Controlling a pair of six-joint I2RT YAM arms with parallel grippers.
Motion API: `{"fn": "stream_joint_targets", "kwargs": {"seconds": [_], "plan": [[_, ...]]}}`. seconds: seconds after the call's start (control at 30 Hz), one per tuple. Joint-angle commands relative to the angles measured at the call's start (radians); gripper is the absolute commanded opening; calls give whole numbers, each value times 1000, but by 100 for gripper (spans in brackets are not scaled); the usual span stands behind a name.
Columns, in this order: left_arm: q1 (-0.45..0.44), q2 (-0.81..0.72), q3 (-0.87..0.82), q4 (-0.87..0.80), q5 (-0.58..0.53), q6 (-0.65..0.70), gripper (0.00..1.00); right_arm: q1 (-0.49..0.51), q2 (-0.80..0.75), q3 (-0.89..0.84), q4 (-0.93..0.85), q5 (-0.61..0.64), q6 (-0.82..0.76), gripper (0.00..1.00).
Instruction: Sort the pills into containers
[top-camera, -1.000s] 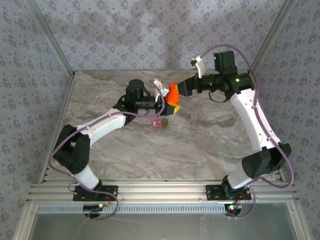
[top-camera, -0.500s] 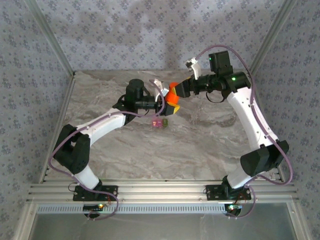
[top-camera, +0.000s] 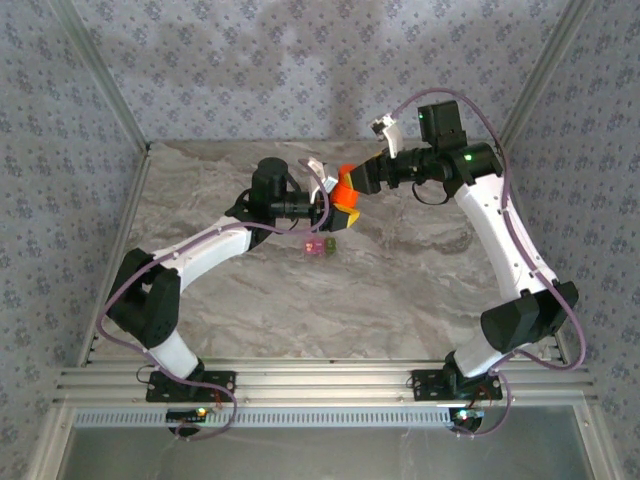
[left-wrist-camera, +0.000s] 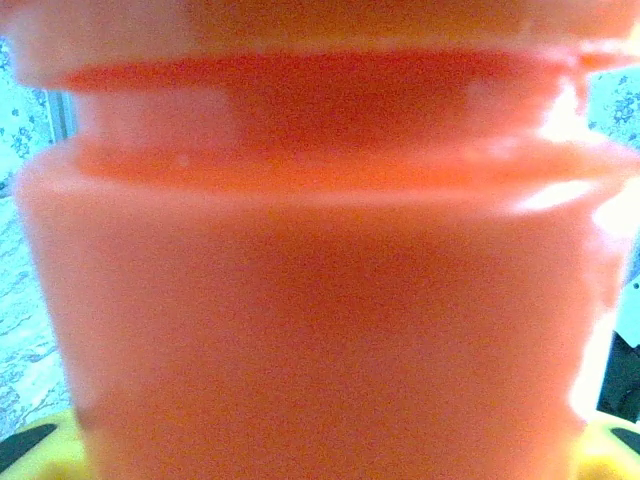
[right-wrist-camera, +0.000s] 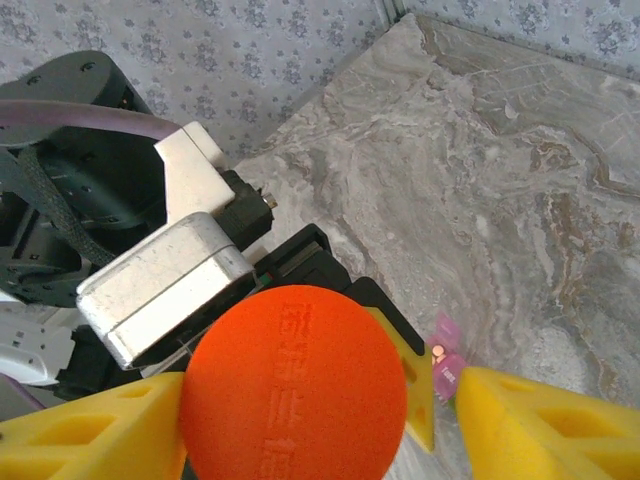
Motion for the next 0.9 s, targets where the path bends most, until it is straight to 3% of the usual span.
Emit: {"fn": "stream_joint_targets", "kwargs": {"seconds": [0.0,0.2,0.37,0.67,0.87], "plan": [[-4,2,41,25,35,13,0,-1,-1,27,4,2,10,66],[-3,4,45,26,26,13,0,2,-4,4,5,-1,15,51],[-8,1,36,57,-47,0,0,34,-12,-63,53,80,96,45],[-33,-33,-53,217,-276,-32,0,116,-59,-284,347,342,447,44],[-40,-30,-64,233,-299,-35,0,151,-56,-313,422,400,527,44]]}}
